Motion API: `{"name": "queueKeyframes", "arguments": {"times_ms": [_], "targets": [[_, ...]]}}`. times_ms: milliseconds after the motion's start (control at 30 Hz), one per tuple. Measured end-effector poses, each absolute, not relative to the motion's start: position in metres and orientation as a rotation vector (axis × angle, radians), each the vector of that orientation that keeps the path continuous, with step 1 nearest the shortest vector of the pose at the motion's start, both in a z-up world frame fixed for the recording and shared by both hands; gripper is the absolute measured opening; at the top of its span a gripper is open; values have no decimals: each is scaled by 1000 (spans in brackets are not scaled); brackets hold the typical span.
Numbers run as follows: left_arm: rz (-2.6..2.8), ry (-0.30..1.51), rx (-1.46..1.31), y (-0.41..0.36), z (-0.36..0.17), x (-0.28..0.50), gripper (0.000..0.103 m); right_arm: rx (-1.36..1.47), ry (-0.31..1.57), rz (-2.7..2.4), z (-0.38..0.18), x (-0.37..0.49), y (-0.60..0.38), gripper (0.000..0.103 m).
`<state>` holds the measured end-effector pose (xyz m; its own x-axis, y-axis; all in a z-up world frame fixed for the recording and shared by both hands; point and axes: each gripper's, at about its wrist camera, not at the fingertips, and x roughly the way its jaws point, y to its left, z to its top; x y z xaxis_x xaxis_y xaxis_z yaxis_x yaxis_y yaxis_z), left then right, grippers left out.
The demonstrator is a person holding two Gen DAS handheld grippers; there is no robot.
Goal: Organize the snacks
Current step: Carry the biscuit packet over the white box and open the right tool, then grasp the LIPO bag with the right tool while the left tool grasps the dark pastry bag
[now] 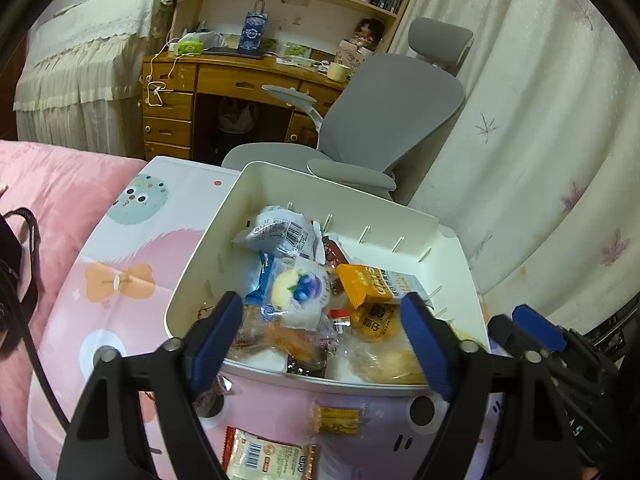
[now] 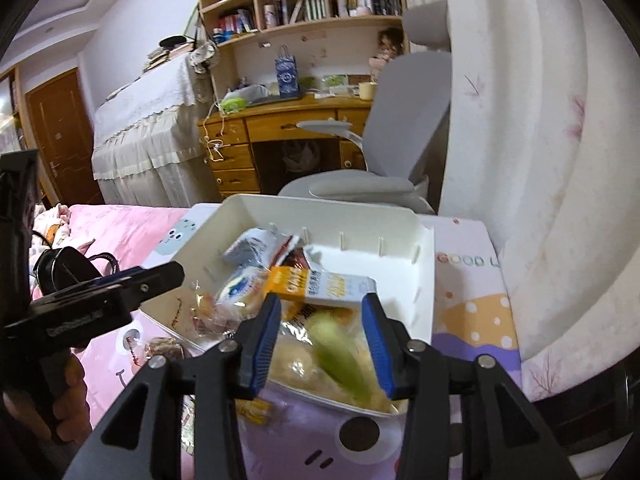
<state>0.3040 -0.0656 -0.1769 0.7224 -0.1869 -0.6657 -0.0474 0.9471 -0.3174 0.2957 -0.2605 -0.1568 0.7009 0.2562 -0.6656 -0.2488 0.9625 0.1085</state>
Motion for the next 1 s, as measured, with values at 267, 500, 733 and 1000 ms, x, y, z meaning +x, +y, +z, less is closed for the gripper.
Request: {"name": "queueKeyframes", "arguments": {"times_ms": [267, 500, 733, 1000], "targets": [[-20, 807, -305, -59, -187, 296, 81, 14, 768, 302, -165, 285, -256, 67], [13, 847, -322, -40, -201, 270, 81, 42, 831, 327, -181, 277, -249, 68], [26, 875, -333, -14, -215, 247, 81, 87, 898, 309, -195, 265, -241, 68], [20, 927, -314, 19, -227, 252, 81, 186, 1020, 254, -223, 250, -221, 68]]}}
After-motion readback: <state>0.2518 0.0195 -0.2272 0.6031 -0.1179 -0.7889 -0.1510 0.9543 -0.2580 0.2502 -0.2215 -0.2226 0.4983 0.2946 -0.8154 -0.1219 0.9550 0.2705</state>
